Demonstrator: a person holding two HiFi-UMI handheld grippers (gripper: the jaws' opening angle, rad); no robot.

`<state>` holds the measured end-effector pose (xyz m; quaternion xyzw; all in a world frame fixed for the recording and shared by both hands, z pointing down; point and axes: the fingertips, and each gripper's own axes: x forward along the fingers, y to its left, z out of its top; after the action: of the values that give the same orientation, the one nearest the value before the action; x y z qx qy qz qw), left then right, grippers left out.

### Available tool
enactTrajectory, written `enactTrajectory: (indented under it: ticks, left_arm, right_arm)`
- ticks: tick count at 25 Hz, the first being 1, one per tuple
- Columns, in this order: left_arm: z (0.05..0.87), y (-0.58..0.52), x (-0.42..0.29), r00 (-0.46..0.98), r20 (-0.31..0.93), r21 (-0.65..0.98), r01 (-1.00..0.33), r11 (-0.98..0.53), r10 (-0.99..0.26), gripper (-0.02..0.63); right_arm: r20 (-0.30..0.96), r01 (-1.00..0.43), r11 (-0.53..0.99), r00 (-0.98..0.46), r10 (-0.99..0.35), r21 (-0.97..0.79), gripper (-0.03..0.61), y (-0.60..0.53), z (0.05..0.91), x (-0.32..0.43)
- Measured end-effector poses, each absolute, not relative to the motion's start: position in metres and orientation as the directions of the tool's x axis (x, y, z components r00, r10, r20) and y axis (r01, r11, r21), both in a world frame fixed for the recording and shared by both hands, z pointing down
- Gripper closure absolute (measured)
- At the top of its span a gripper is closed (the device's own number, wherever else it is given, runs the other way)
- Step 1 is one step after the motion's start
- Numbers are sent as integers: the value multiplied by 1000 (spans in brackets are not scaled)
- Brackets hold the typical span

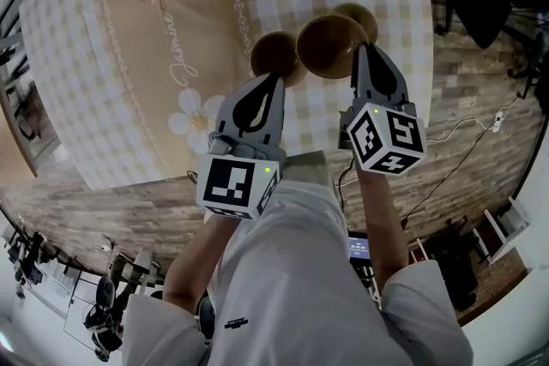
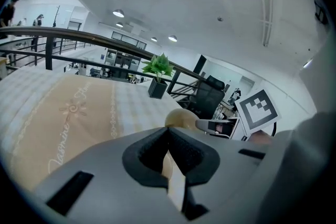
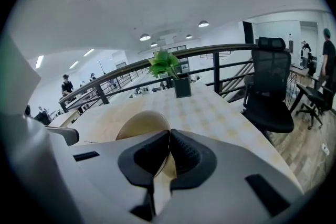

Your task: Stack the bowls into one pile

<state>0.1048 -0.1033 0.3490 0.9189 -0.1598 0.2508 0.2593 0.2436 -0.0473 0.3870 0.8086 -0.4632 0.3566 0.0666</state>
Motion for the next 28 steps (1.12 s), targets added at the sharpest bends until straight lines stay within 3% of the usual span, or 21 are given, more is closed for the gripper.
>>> enactTrajectory:
  ticks: [10,23,28]
  left_arm:
    - [380,-98,126,803,579,400,-431,-809,-142,592]
    - [391,-97,104,771,607,393,-504,-769,-195,592]
    - [379,-101,89,763,600,395,-544,-740,-241,592]
  right_arm:
    - [680,-758,-627,365,-636,-180,535,-28,433,289]
    - [731,-826,-561,418,-540,58,534,-25,464,298]
    - [700,-853,-509,434,-567,117,520,-30,442,293]
